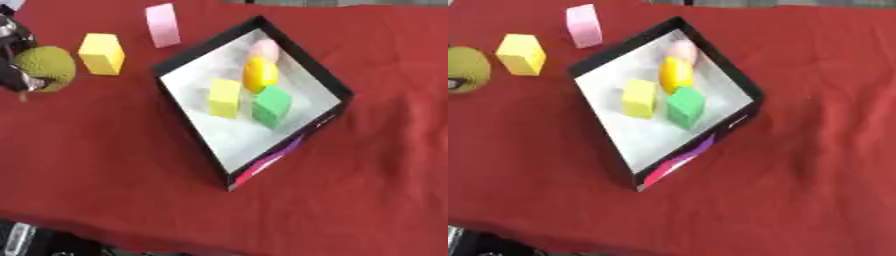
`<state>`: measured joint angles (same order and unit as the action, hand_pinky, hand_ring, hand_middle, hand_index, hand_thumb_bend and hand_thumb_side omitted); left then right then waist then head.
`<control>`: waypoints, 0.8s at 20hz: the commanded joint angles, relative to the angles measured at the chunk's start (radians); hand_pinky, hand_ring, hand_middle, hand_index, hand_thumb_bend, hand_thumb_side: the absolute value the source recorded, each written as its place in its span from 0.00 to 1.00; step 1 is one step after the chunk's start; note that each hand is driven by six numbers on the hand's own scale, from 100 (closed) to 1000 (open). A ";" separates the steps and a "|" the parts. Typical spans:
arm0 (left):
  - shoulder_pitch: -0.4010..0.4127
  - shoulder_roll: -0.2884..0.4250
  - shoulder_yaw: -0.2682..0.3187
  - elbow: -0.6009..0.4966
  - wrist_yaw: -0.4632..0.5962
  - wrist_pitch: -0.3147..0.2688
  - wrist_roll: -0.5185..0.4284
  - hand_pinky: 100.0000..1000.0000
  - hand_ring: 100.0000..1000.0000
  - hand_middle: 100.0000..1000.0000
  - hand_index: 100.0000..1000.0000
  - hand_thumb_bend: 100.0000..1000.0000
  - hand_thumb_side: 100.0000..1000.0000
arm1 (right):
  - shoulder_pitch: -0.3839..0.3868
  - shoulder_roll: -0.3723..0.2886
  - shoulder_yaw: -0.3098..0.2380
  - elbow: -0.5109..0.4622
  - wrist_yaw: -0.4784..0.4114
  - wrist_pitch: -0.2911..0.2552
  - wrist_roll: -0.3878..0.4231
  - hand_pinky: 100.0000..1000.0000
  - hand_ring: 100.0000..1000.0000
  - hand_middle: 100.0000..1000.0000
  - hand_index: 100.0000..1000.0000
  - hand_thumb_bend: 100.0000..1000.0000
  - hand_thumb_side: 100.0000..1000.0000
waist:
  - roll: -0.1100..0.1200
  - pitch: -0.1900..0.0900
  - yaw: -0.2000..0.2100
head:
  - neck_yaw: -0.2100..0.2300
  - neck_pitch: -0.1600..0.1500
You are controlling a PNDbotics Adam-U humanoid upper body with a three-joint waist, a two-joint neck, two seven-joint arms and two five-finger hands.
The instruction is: Pick up objects on the table and place them in the box.
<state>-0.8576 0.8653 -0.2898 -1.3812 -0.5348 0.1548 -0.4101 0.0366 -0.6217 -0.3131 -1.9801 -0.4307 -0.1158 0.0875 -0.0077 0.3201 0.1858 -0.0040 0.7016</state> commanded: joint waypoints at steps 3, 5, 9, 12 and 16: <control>-0.098 -0.043 0.007 -0.141 0.029 -0.027 -0.003 0.52 0.51 0.40 0.41 0.18 0.00 | 0.005 -0.044 -0.020 -0.020 -0.020 -0.009 -0.007 0.94 0.64 0.61 0.88 0.00 0.47 | 0.003 -0.029 0.015 | -0.018 0.003; -0.123 -0.066 -0.012 -0.185 0.039 -0.027 -0.020 0.52 0.50 0.38 0.40 0.15 0.00 | -0.014 -0.058 -0.003 -0.020 -0.033 -0.014 0.002 0.94 0.65 0.61 0.88 0.00 0.47 | -0.002 -0.041 -0.003 | 0.018 0.004; -0.207 -0.149 -0.081 -0.247 0.073 -0.037 -0.070 0.53 0.51 0.39 0.40 0.14 0.00 | -0.063 -0.073 0.018 -0.020 -0.080 0.007 0.016 0.94 0.65 0.62 0.88 0.00 0.47 | 0.000 -0.041 -0.053 | 0.060 -0.001; -0.273 -0.215 -0.121 -0.213 0.045 -0.029 -0.101 0.54 0.51 0.40 0.41 0.17 0.00 | -0.073 -0.077 0.016 -0.020 -0.101 0.016 0.020 0.94 0.65 0.62 0.88 0.00 0.47 | 0.000 -0.040 -0.061 | 0.069 -0.002; -0.339 -0.314 -0.151 -0.119 -0.013 -0.008 -0.111 0.55 0.52 0.42 0.41 0.18 0.00 | -0.079 -0.076 0.016 -0.020 -0.108 0.022 0.025 0.94 0.64 0.62 0.88 0.00 0.47 | -0.001 -0.036 -0.060 | 0.066 -0.006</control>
<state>-1.1710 0.5640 -0.4419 -1.5167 -0.5307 0.1402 -0.5186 -0.0353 -0.6645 -0.2886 -1.9803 -0.5306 -0.0974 0.1117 -0.0080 0.3021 0.1255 0.0601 0.7019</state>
